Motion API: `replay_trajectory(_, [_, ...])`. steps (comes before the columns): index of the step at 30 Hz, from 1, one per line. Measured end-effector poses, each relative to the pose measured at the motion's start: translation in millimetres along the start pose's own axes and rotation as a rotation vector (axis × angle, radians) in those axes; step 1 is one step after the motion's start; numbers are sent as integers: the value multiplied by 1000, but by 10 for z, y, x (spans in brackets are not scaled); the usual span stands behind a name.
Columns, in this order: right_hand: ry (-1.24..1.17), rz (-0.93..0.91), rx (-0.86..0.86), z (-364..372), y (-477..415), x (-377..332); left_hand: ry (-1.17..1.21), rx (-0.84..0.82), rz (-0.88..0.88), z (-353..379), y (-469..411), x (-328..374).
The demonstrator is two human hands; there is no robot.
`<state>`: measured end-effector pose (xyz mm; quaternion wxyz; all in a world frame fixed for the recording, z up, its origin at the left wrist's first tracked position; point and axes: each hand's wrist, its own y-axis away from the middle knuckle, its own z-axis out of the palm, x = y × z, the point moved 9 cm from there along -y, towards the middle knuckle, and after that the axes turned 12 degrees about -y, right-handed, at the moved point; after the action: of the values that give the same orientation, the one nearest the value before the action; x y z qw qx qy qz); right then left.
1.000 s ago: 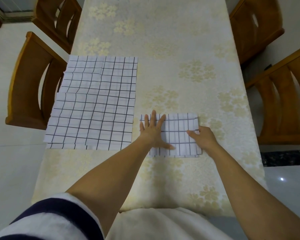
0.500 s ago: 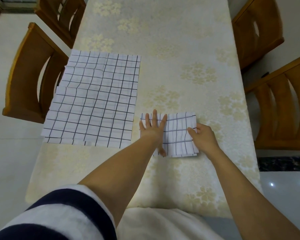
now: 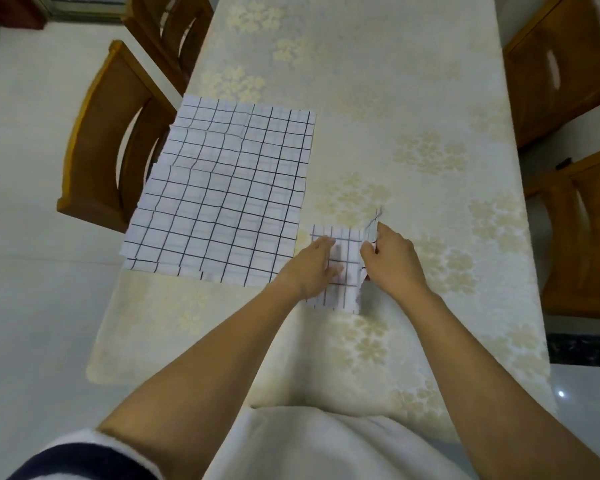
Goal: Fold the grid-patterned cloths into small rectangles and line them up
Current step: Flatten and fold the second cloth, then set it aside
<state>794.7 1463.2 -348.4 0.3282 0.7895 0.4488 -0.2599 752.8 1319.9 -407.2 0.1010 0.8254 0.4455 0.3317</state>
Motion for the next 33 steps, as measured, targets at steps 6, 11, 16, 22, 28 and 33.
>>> replay_trajectory(6, [-88,-21,-144,537,36,-264,823,26,-192,38,173,-236])
replay_trajectory(11, [-63,-59,-102,476,119,47,595,133,-328,129,85,-442])
replay_trajectory(16, [113,-137,-135,498,207,388,377,218,-355,-28,12,-451])
replay_trajectory(22, [353,-129,-269,677,257,549,311,267,-378,-124,77,-466])
replay_trajectory(28, [-182,32,101,357,123,609,-352,457,-36,-511,-86,25])
replay_trajectory(33, [-168,350,-3,448,-18,822,-482,135,120,-275,-693,362])
